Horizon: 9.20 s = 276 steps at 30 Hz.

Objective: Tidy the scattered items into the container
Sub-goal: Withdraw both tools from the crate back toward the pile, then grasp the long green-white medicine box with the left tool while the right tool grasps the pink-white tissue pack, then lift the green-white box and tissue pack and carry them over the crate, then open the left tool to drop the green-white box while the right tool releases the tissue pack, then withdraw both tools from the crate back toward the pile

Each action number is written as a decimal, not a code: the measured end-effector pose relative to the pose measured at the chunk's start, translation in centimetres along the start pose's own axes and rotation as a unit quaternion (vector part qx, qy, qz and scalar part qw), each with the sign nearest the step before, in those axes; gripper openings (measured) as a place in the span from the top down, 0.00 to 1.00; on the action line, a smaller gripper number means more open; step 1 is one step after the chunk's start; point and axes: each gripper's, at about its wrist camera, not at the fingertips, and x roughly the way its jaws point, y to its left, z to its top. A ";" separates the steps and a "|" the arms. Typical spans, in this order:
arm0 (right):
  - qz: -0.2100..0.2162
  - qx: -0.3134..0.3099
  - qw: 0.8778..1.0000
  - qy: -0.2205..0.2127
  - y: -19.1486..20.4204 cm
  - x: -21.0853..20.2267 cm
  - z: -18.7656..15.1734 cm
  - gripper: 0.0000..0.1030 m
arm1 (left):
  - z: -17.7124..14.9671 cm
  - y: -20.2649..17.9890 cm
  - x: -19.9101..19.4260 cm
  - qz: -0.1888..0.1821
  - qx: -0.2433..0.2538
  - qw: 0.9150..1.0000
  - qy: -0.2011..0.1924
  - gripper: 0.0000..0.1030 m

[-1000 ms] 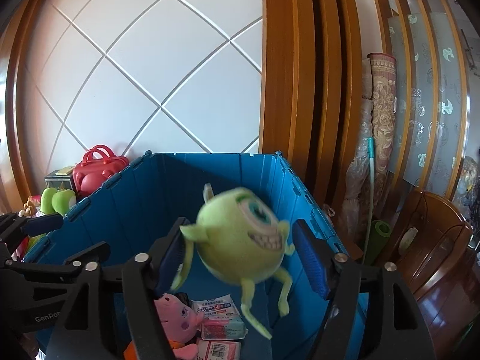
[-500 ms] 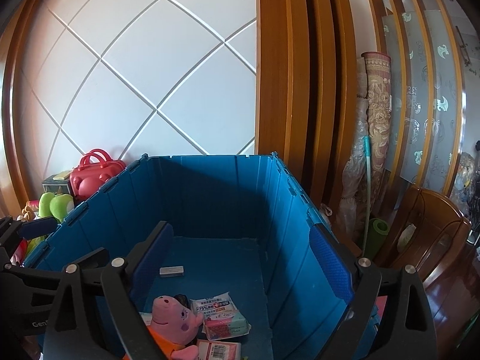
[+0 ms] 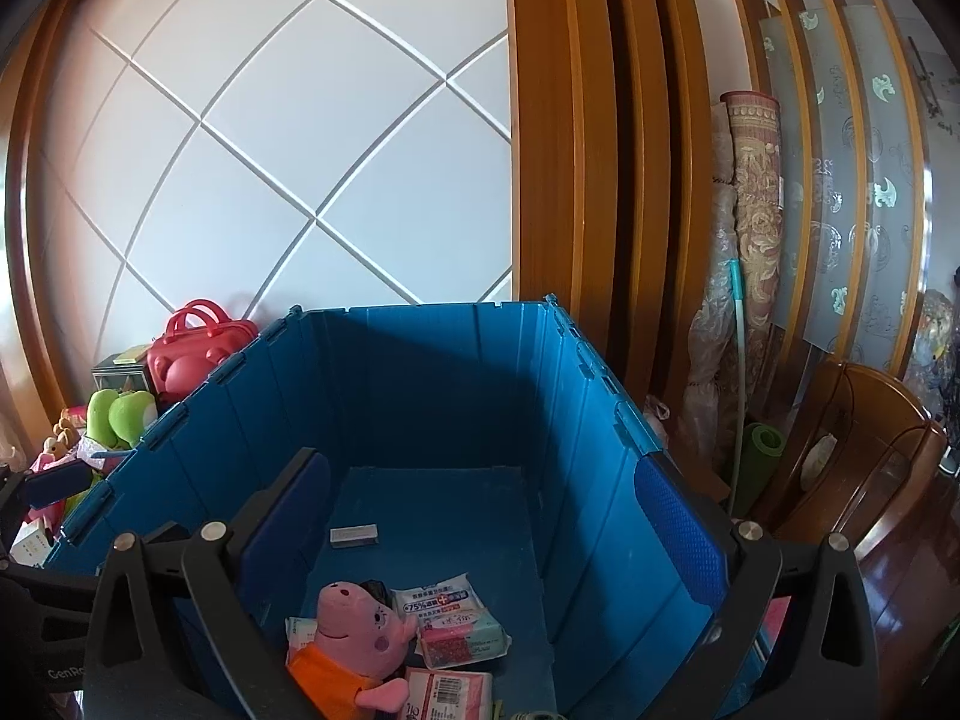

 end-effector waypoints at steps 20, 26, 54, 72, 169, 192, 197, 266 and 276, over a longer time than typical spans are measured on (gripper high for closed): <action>-0.021 -0.002 1.000 0.006 12.1 -10.4 -3.5 0.00 | -7.4 11.1 -10.5 -0.032 -0.001 0.999 -0.006 0.07; -0.005 -0.019 1.000 0.000 18.1 -13.8 -5.2 0.00 | -10.6 16.3 -13.7 -0.028 -0.014 0.999 -0.007 0.07; 0.200 -0.108 0.966 0.124 47.9 -3.8 -12.9 0.00 | -22.2 44.7 -9.9 0.156 -0.157 0.969 0.110 0.07; 0.069 -0.012 0.971 0.227 51.4 4.1 -16.4 0.00 | -22.0 52.1 3.2 0.032 -0.040 0.980 0.194 0.07; -0.019 -0.109 0.994 -0.011 26.1 -3.5 2.4 0.06 | -2.2 27.9 -2.0 -0.010 -0.024 0.999 -0.041 0.67; -0.043 -0.075 0.995 0.051 2.3 1.9 0.7 0.06 | 3.4 -0.1 4.9 -0.047 0.037 0.998 0.036 0.67; -0.043 -0.061 0.996 0.044 2.1 2.5 1.1 0.06 | 3.2 0.0 5.4 -0.052 0.029 0.997 0.044 0.67; 0.132 -0.076 0.988 0.018 30.8 -5.8 -1.8 0.00 | -11.1 31.9 -9.0 0.127 -0.102 0.987 0.010 0.01; 0.170 -0.086 0.972 0.141 43.1 -1.8 -11.5 0.00 | -22.9 44.2 -5.8 0.156 -0.125 0.972 0.120 0.01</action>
